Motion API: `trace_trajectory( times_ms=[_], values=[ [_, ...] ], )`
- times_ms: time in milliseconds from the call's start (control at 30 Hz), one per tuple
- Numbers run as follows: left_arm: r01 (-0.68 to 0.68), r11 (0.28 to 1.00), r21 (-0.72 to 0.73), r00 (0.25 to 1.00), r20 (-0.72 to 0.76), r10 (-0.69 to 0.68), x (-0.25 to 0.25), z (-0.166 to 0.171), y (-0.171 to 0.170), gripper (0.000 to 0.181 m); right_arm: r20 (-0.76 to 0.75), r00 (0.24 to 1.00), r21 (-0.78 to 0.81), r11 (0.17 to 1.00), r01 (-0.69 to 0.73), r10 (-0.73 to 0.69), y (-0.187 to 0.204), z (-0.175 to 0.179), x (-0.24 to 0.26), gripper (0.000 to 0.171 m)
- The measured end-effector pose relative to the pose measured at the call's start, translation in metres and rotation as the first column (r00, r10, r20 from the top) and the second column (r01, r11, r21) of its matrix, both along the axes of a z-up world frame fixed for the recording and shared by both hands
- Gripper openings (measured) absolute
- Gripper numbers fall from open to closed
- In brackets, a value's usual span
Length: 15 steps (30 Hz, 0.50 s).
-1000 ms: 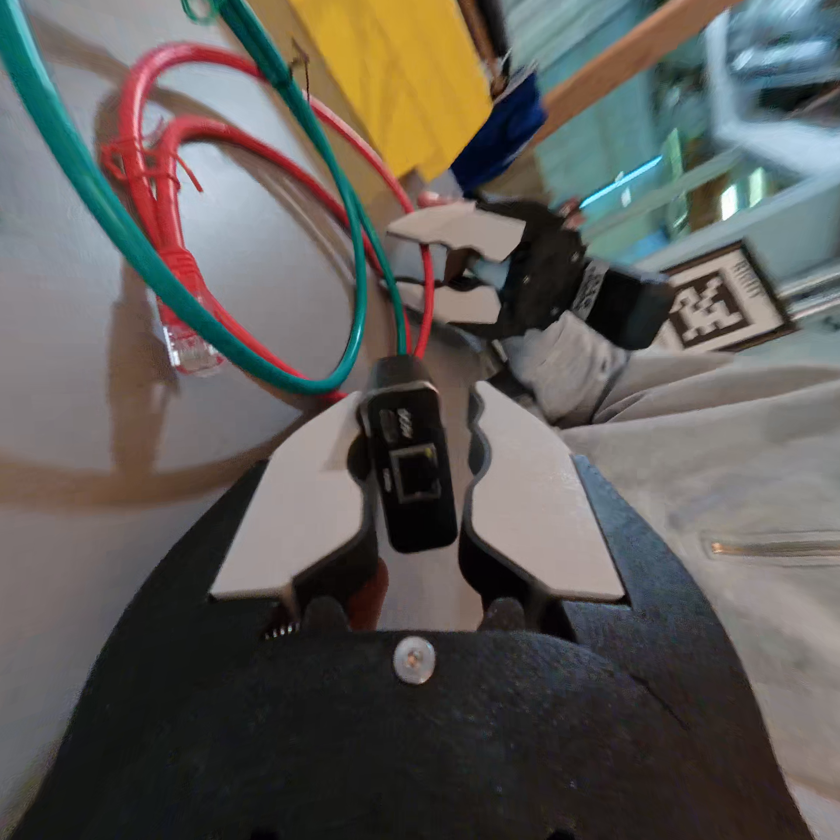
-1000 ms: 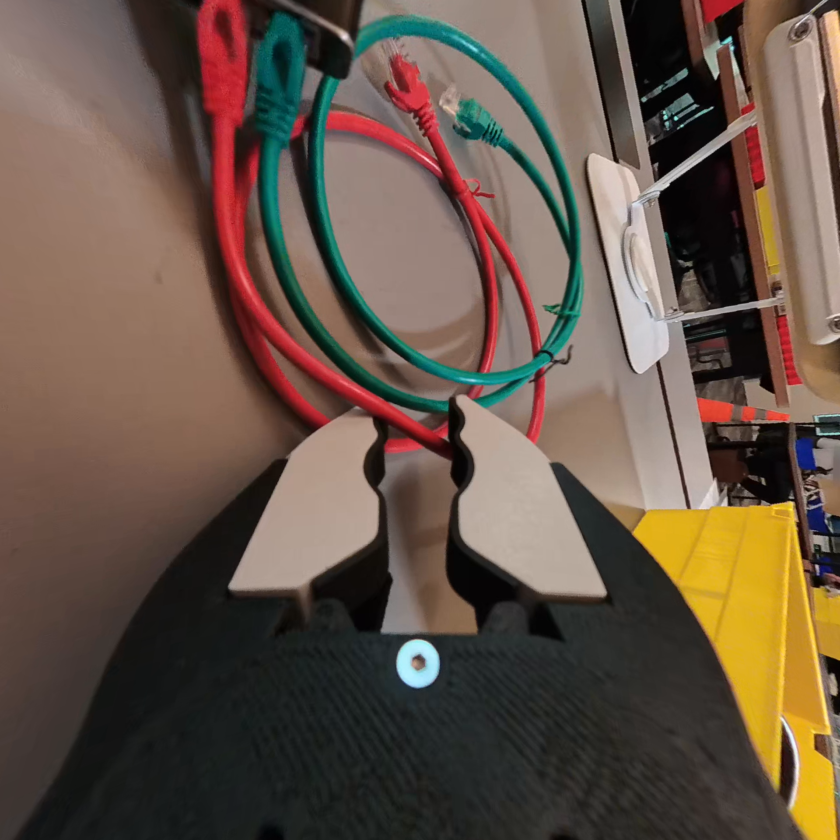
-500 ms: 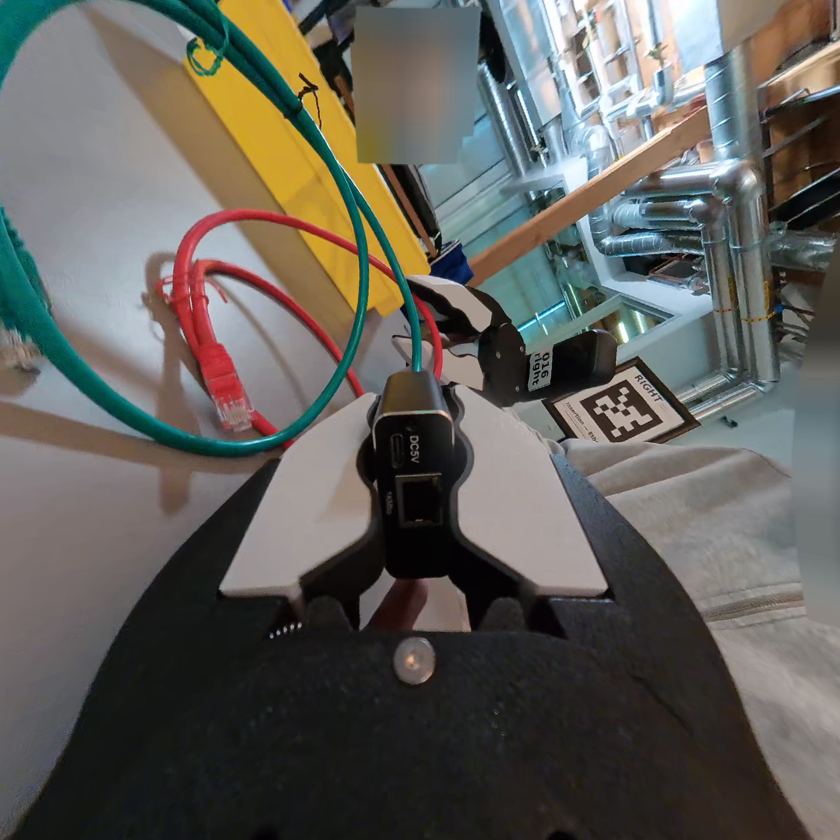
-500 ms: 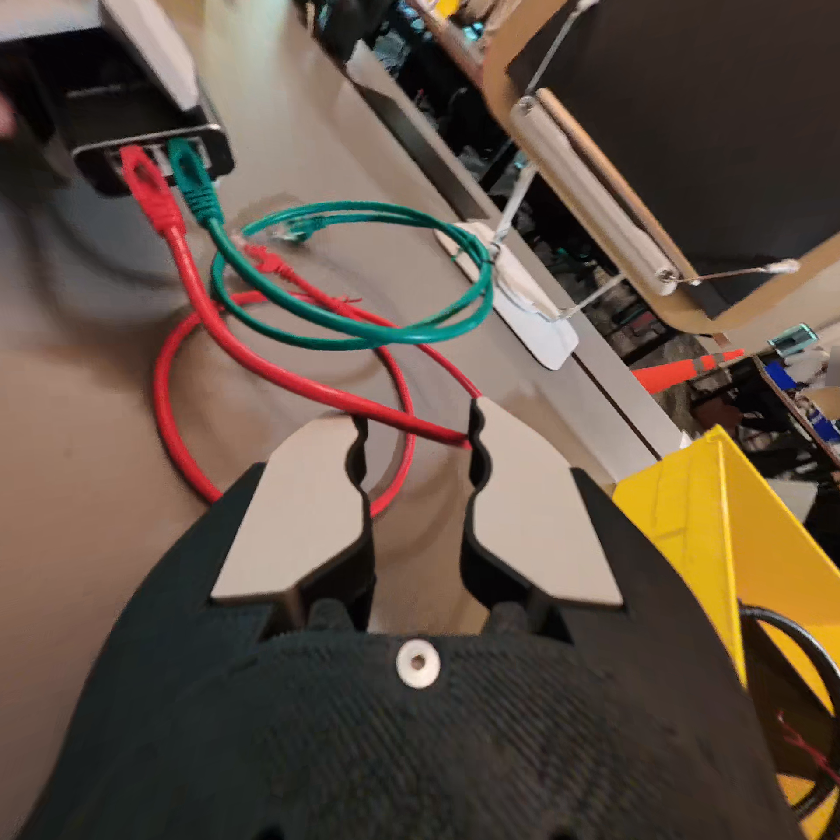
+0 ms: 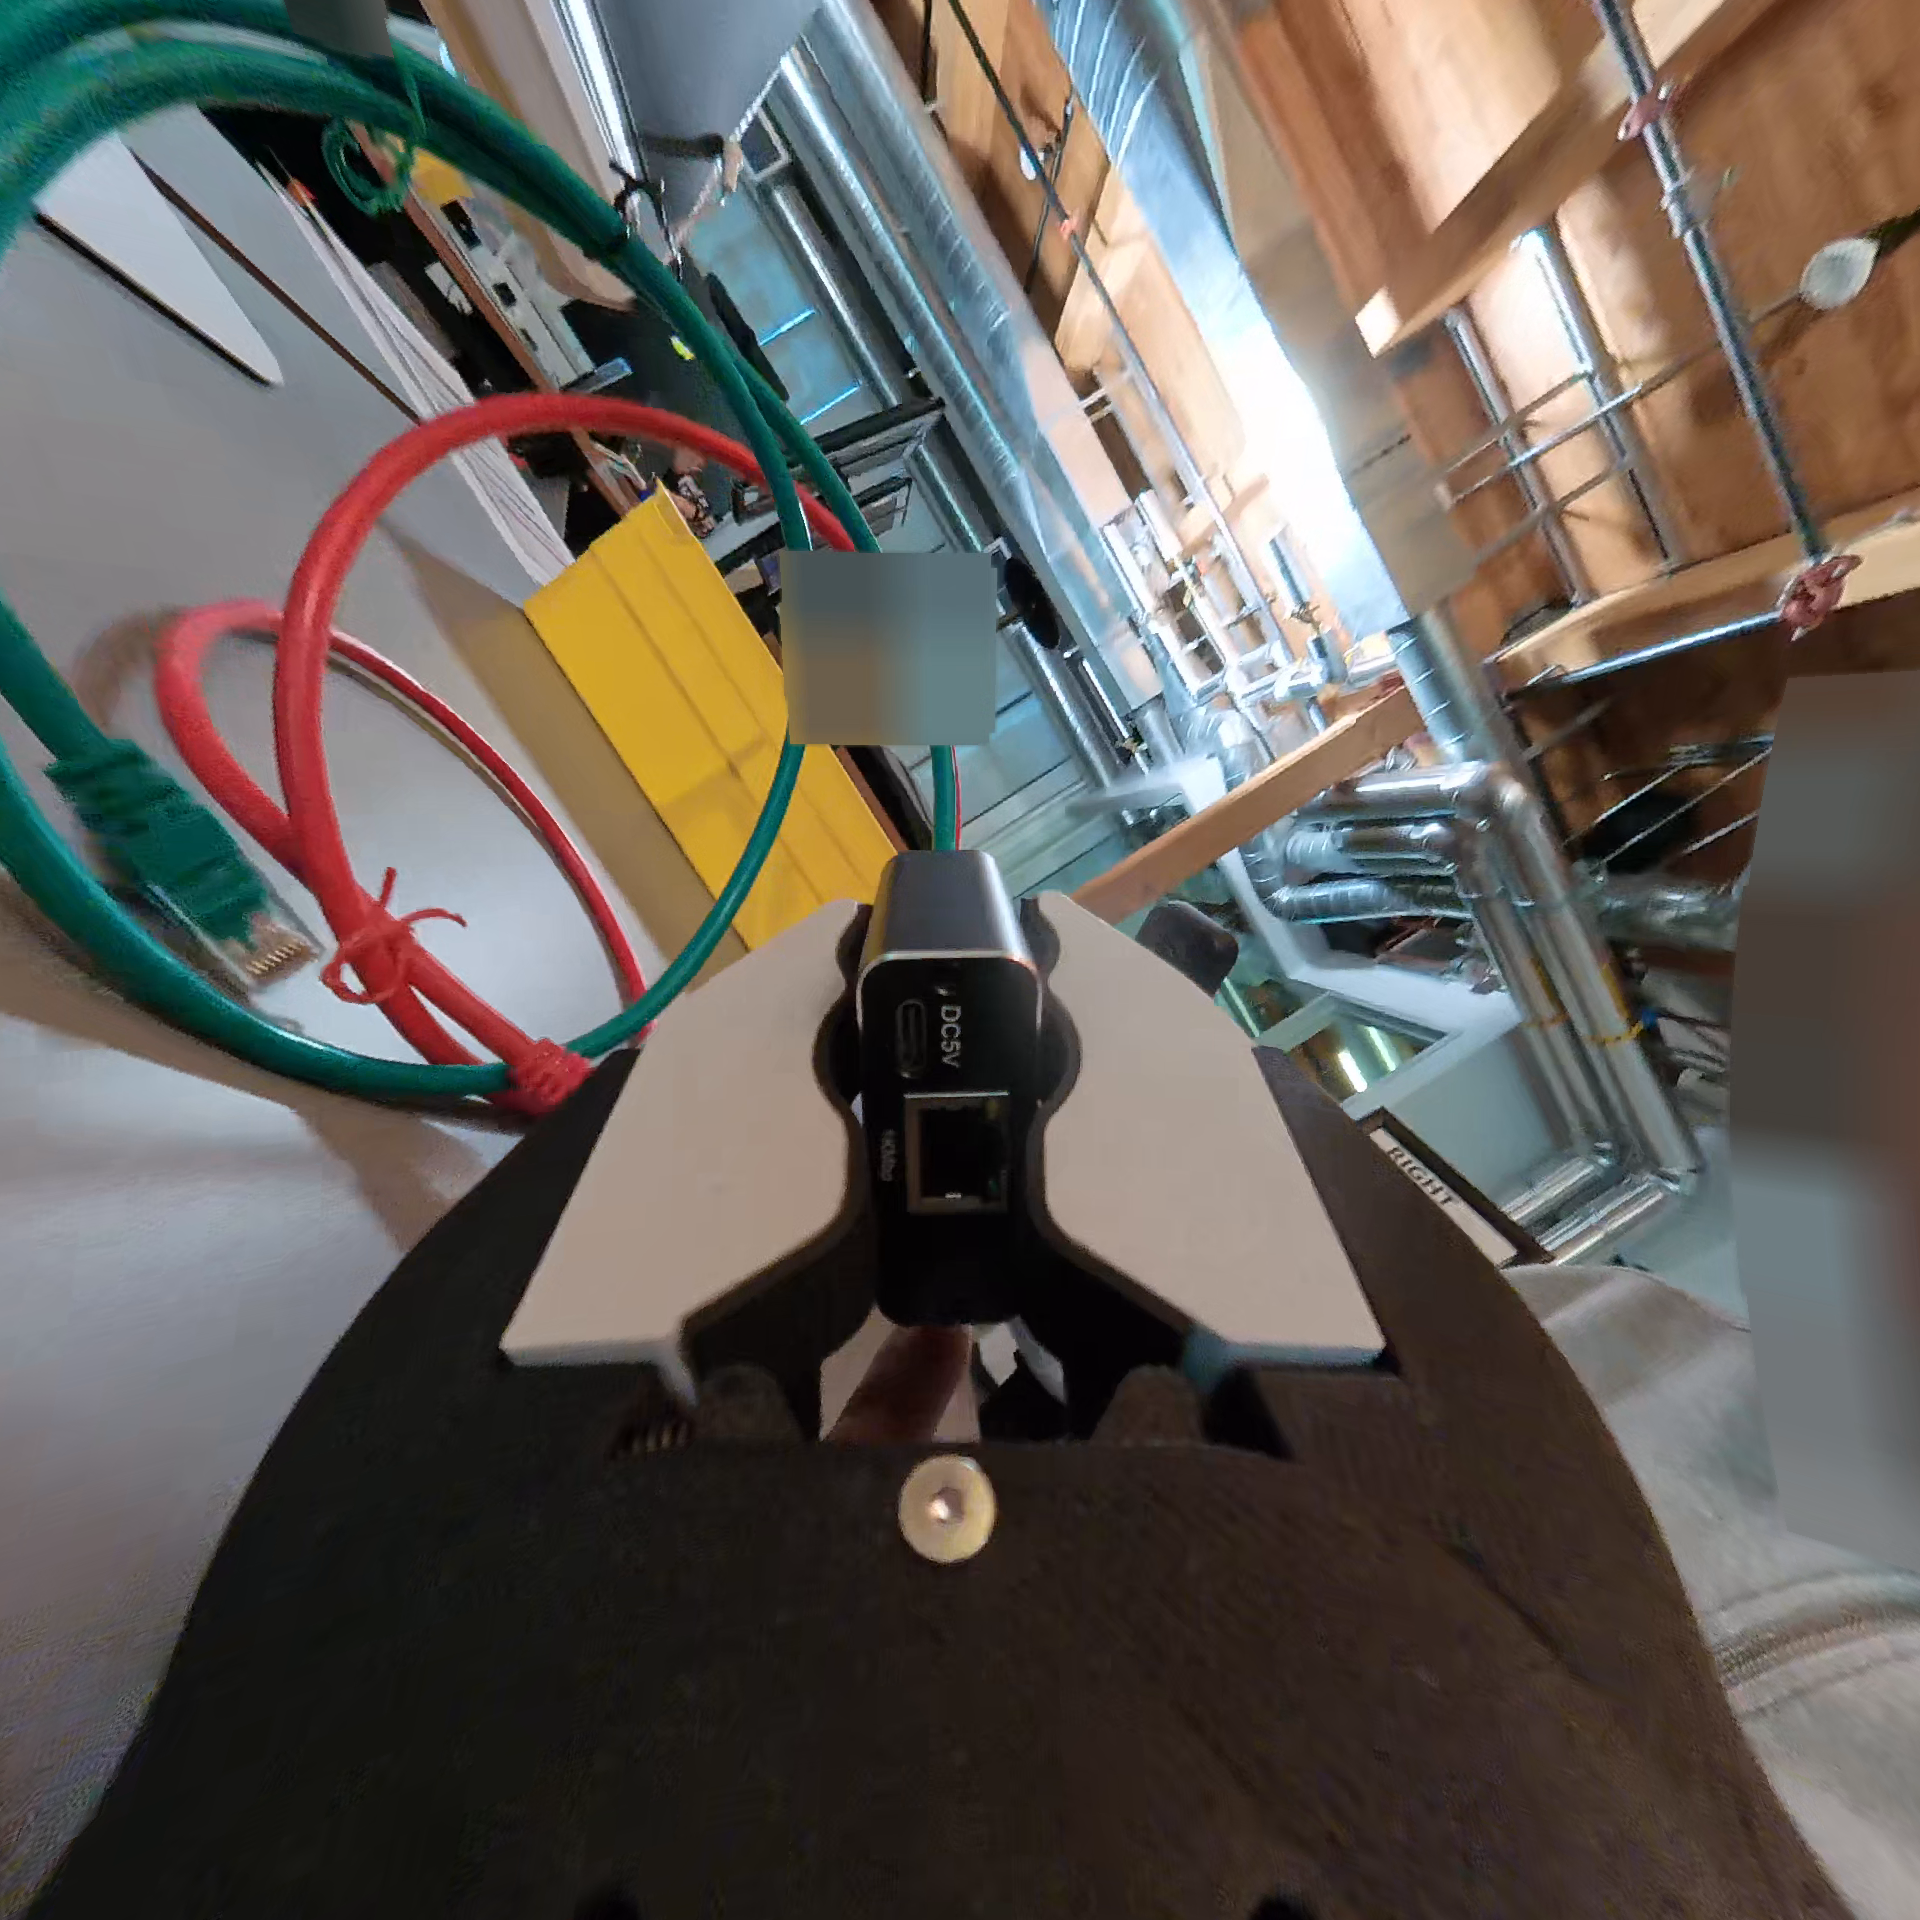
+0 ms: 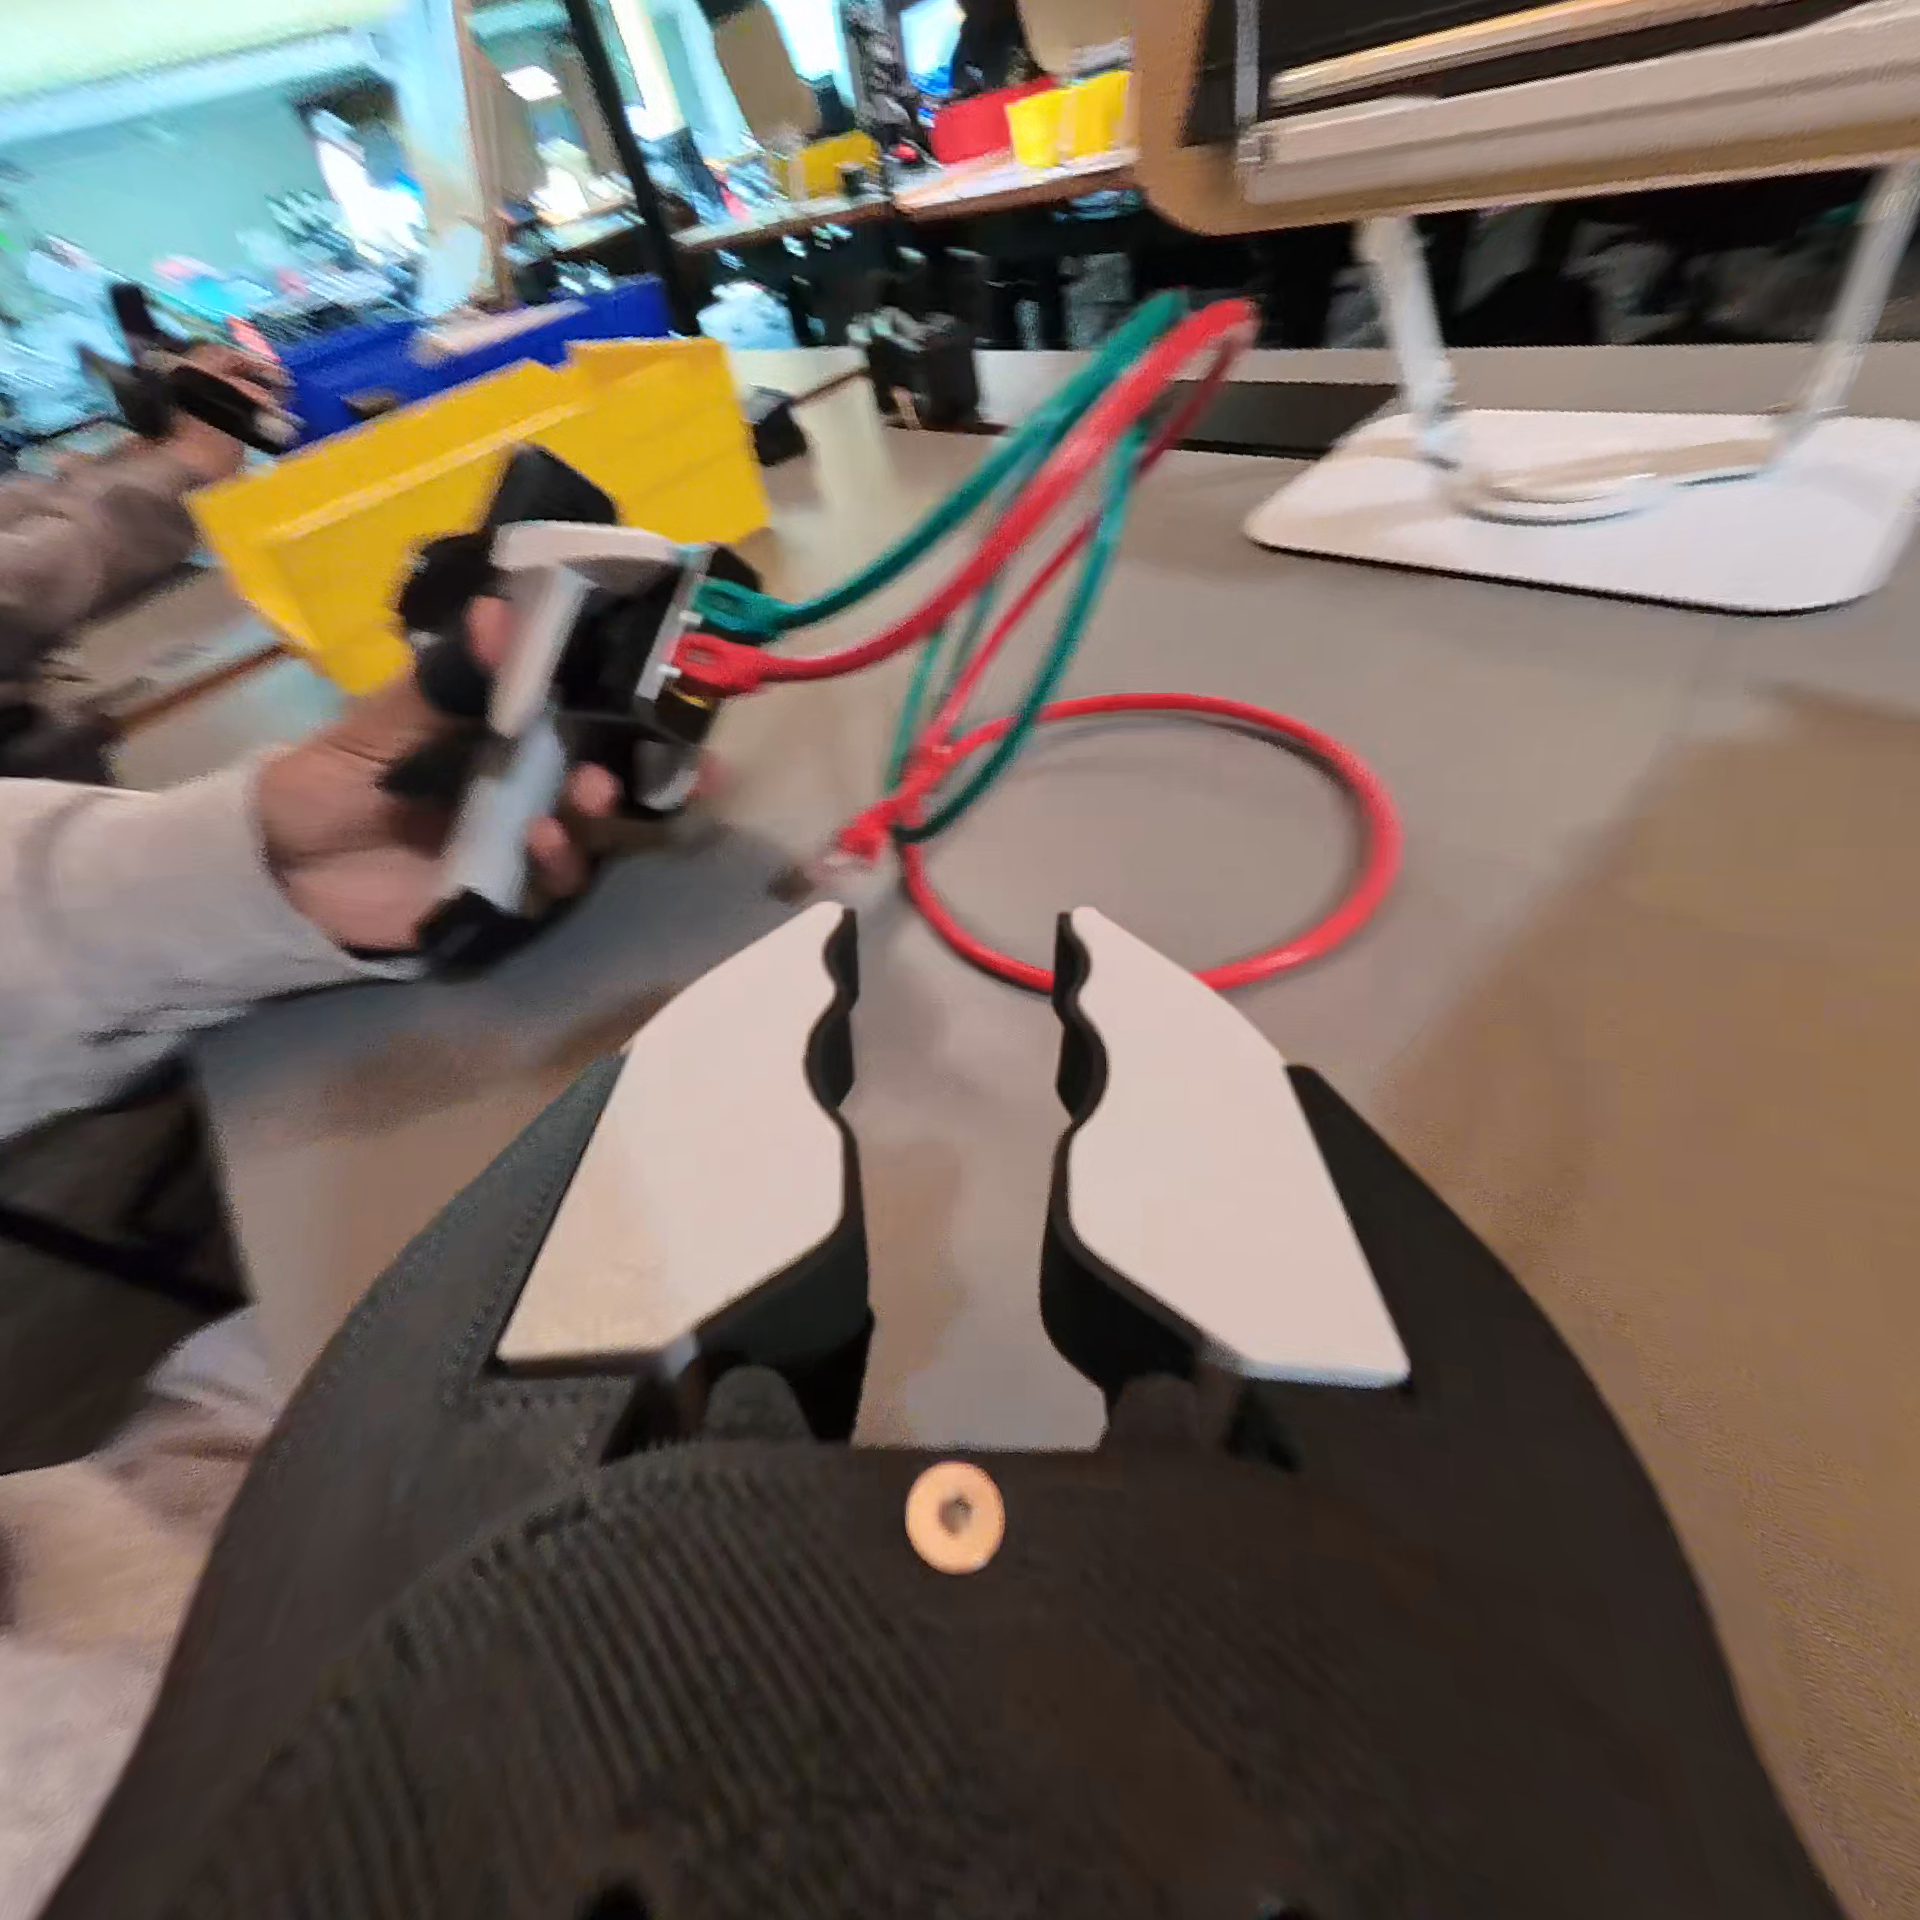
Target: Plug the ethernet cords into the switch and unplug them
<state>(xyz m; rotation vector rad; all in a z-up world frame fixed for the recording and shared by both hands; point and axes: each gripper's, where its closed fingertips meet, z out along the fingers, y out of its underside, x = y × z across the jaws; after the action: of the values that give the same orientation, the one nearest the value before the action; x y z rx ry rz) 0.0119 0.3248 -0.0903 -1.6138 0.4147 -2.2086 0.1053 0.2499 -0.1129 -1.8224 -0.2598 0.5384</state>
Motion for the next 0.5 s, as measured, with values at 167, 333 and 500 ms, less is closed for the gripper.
trace_trajectory(
  times_ms=[167, 333, 500],
  values=[
    [0.073, 0.997, -0.016, 0.997, 0.007, -0.073, 0.024, 0.001, -0.035, 0.026, -0.162, 0.979, -0.015, 0.991, -0.132, 0.127, -0.008, 0.004, -0.047, 0.042],
    [0.161, 0.986, 0.046, 0.987, 0.000, -0.162, 0.045, 0.001, -0.074, 0.026, -0.375, 0.912, -0.017, 0.983, -0.185, 0.165, -0.010, 0.014, -0.047, 0.035],
    [0.226, 0.972, 0.062, 0.974, -0.016, -0.226, 0.050, -0.002, -0.087, 0.036, -0.556, 0.805, -0.063, 0.955, -0.290, 0.208, -0.016, 0.016, -0.038, 0.018]
  ],
)
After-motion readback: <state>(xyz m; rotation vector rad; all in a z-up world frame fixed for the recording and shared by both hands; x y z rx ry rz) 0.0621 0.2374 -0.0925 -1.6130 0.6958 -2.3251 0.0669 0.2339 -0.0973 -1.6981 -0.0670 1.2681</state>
